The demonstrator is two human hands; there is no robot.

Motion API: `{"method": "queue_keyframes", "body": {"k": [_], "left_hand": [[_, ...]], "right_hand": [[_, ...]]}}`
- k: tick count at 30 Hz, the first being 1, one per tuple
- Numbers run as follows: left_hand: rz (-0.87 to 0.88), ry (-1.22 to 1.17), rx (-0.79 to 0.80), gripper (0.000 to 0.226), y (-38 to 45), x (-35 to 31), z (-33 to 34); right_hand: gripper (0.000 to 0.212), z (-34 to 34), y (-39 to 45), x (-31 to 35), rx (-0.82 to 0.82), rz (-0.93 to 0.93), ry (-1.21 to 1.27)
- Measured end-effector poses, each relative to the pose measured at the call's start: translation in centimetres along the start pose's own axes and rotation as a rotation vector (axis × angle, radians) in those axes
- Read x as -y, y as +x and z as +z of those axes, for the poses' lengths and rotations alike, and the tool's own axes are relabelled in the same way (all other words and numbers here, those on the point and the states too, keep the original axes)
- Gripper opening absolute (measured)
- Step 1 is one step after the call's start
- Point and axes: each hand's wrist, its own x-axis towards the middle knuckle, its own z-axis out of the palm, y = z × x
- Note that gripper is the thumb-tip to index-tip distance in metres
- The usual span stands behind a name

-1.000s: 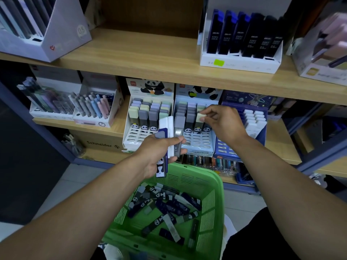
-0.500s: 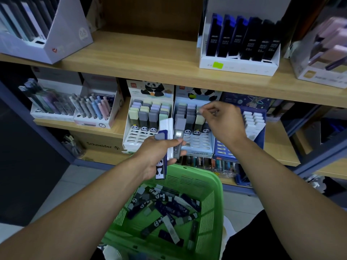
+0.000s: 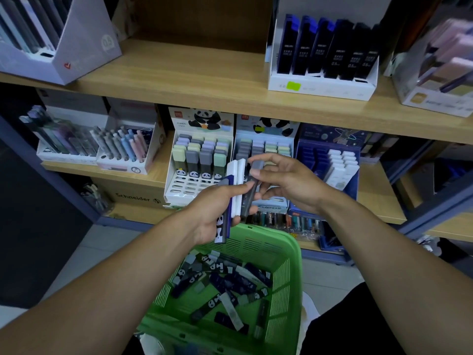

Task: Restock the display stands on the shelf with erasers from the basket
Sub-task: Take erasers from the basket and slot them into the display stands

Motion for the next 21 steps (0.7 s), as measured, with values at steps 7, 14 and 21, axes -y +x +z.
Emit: {"method": "queue_keyframes", "body": {"k": [7,14,21], "left_hand": [[-0.044,-0.048,0.11,0.032,0.0,0.1,0.5],[-0.035,-0.097,0.05,0.021,0.5,0.3,0.5],[-0.061,-0.094,-0.011,0.028,1.6,1.1,0.1]], "right_hand": [[0.025,-0.5,0.0,-0.5,-0.113,-0.018,0.085],[0.029,-1.2,-0.1,-0.5,-0.109,0.013,0.076],[0.021,-3.3,-0.1,-0.5,-0.472,-0.153,-0.001]]}}
